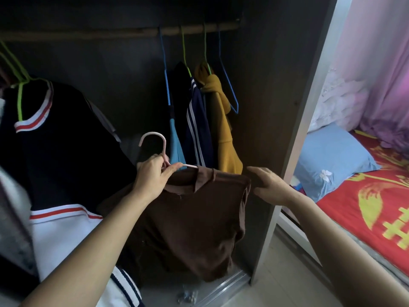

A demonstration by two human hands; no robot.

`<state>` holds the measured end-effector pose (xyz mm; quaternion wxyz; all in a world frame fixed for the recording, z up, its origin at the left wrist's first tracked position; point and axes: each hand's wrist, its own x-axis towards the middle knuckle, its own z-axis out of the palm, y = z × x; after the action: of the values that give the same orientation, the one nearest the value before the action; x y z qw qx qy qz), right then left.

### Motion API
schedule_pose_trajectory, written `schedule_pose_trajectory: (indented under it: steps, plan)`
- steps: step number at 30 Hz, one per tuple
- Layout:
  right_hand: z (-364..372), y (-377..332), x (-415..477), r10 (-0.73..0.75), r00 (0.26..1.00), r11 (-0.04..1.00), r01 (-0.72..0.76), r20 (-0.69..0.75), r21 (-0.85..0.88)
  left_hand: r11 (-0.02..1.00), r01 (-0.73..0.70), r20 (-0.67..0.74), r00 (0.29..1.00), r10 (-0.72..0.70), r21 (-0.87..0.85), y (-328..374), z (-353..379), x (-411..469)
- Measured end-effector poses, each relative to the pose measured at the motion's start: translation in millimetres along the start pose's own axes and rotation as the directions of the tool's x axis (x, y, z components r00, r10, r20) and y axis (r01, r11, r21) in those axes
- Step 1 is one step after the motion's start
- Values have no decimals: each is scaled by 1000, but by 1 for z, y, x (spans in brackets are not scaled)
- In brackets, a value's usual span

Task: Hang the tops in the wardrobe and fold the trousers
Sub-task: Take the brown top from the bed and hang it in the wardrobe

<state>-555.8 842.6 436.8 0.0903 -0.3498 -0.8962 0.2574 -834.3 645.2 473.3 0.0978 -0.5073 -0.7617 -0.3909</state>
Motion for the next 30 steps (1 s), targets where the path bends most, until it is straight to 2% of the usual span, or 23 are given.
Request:
schedule_pose_trajectory:
  steps: [2,4,7,10,12,15,19,21,23,26,28,30]
  plan:
    - [6,1,1,-103,993,995,103,65,11,1000,-4,9,1000,4,10,-2,-3,-3]
    - [14,1,3,-146,989,987,144,-18,-67,1000,-13,17,1000,12,27,-1,-4,-5]
    - [21,3,5,-88,979,982,54,-186,-182,998,6,12,1000,-6,57,1,-5,-5]
    - [23,-2,5,42,987,960,-83,-157,-266,995,17,68,997,-24,95,3,-8,-5]
    - [21,-11,2,-41,990,958,1,-133,-288,996,12,153,988,-25,86,8,-11,-4]
    - [13,-45,-10,-226,974,972,227,13,-65,997,76,293,954,-71,-6,25,-17,0]
    - [5,-98,-20,-324,935,939,300,141,169,990,84,328,944,-43,-113,29,-24,7]
    - [4,-120,-20,-359,927,903,317,105,291,986,79,273,961,-37,-144,19,-33,16]
    - [5,-141,-19,-358,933,872,345,-29,346,989,51,169,985,-27,-138,4,-49,29]
    - [4,-174,-10,-331,937,831,344,-107,438,999,5,5,1000,-6,49,-24,-82,52]
    - [-1,-196,0,-320,937,807,345,-136,479,974,49,-55,998,-38,222,-41,-107,67]
    - [-7,-220,11,-290,940,783,341,-180,521,905,118,-88,992,-90,408,-56,-130,77]
